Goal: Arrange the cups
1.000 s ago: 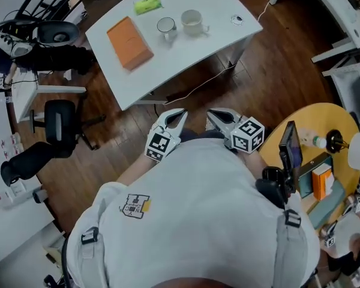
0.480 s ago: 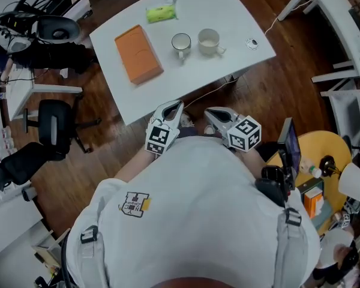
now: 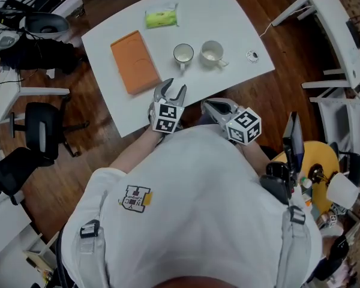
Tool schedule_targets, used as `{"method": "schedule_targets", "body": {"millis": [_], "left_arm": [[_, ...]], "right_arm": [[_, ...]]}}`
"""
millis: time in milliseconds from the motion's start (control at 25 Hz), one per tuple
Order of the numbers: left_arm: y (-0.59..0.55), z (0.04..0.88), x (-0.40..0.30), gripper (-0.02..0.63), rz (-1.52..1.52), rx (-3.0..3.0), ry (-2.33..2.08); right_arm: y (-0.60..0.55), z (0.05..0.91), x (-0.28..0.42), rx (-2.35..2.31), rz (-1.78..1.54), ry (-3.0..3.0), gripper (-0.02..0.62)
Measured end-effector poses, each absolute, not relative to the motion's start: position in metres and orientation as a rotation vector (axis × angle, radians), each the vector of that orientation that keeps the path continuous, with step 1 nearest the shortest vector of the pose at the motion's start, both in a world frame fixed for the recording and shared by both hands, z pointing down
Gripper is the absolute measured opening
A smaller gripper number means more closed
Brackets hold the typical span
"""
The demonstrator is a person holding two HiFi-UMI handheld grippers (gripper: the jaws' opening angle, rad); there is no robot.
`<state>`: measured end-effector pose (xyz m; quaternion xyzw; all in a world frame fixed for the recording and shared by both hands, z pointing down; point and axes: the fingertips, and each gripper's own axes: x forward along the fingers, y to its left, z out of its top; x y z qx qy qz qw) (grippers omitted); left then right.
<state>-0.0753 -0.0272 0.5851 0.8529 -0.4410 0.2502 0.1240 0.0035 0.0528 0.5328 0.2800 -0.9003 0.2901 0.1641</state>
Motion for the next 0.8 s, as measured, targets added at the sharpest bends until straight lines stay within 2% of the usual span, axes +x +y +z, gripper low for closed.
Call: {"method": "schedule_targets", "body": {"millis": [80,240,400,480,800], "left_arm": [[-0.048,0.596,-0.069,0.209,0.75,2.445,-1.342],[-0.091,0.609,-0.058,0.366,0.766,2.378,-1.446],[-0.119,0.618,-0.044,0.44,0.77,2.381,-1.468],[-0.131,0.622,-0.044,0.462,0.785,2.365,-1.494],[-0.163,0.629,-0.048,0.465,0.818,2.414,-1.459]], "right_arm": [[0.04,0.533,0.012,0.768,0.801,-2.56,0.0],[0.008,0.527,0.035,0.715,0.747,-2.563,0.0],[-0.016,0.529,0.053,0.679,0.722,-2.565,0.0],[-0.022,0.53,0.059,0.654,0.713,-2.568,0.0],[-0.042,0.534,0.074,0.614,0.702,-2.58,0.0]]}}
